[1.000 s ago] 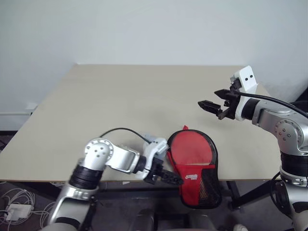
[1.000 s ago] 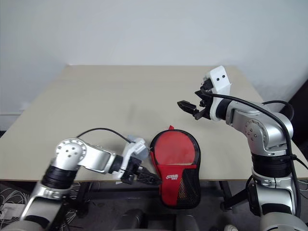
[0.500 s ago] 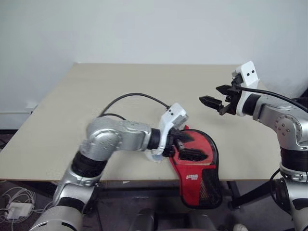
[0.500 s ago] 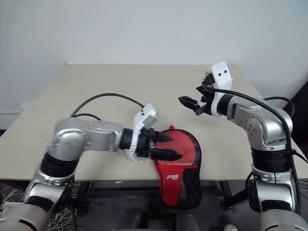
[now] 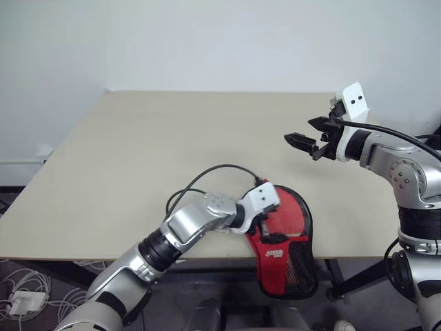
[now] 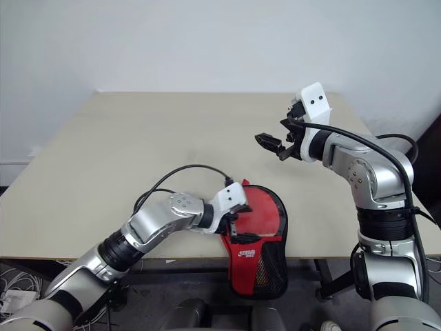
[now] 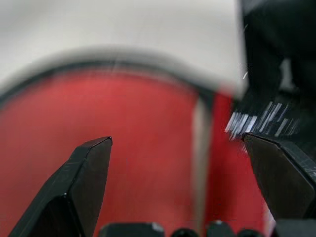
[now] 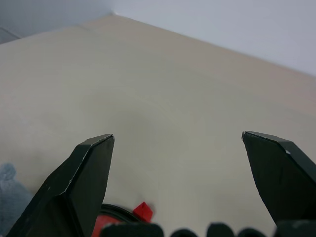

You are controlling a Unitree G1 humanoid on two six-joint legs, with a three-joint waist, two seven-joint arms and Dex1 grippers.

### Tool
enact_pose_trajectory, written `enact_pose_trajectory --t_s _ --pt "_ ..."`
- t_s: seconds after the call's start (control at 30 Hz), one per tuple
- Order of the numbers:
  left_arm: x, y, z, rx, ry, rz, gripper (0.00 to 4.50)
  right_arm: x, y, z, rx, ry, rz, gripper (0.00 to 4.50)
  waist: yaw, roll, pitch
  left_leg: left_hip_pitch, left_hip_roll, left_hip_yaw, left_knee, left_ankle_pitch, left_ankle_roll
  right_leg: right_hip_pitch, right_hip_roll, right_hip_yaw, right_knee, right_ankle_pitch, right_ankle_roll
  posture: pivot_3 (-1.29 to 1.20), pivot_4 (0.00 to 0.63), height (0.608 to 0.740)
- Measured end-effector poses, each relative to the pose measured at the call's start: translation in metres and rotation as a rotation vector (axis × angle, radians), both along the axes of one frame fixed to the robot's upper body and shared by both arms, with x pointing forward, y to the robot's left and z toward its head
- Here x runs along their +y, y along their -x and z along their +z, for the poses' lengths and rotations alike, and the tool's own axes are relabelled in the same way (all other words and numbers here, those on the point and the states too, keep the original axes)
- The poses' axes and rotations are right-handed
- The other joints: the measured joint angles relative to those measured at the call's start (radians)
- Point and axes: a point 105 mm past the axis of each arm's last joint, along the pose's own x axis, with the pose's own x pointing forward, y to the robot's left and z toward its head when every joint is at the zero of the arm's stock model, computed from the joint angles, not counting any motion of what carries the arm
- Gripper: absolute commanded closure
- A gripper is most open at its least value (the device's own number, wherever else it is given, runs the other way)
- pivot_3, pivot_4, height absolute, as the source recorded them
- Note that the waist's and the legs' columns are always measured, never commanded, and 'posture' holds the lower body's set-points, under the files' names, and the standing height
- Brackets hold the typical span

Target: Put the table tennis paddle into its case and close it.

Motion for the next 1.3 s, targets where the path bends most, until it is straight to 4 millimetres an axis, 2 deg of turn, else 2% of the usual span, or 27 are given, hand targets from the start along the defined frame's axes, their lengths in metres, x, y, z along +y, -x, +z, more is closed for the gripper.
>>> enact_pose_trajectory --t_s 0.27,0.7,0.97,1.3 --pt "0.022 -0.003 -0.002 -0.01 -0.049 0.021 0.03 0.003 0.0 0.0 0.001 -0.005 0.008 0.0 0.0 0.0 0.0 0.0 0.0 -0.001 0.001 0.0 0.001 0.001 0.0 -0.001 0.001 0.0 0.0 0.0 0.0 0.734" --pt "0.033 -0.003 0.0 0.004 -0.061 0.048 0.03 0.003 0.0 -0.001 0.002 -0.009 0.009 0.0 -0.001 0.0 0.0 0.0 0.0 -0.001 0.001 0.0 0.001 0.0 0.0 -0.001 0.002 0.0 0.0 0.0 0.0 0.734" --pt "0.049 -0.021 -0.001 -0.01 -0.082 0.132 0.03 0.002 0.0 -0.003 0.006 -0.007 0.0 0.0 -0.001 0.0 0.0 0.001 0.0 -0.001 0.001 0.0 0.001 0.001 0.0 -0.001 0.002 0.0 0.0 0.0 0.0 0.734" --pt "0.055 -0.034 0.003 -0.039 -0.085 0.177 0.03 0.002 0.001 -0.004 0.012 -0.006 -0.003 0.0 -0.002 0.001 0.0 0.001 0.001 -0.001 0.001 0.0 0.001 0.001 0.0 -0.001 0.003 0.0 0.0 0.0 0.0 0.734"
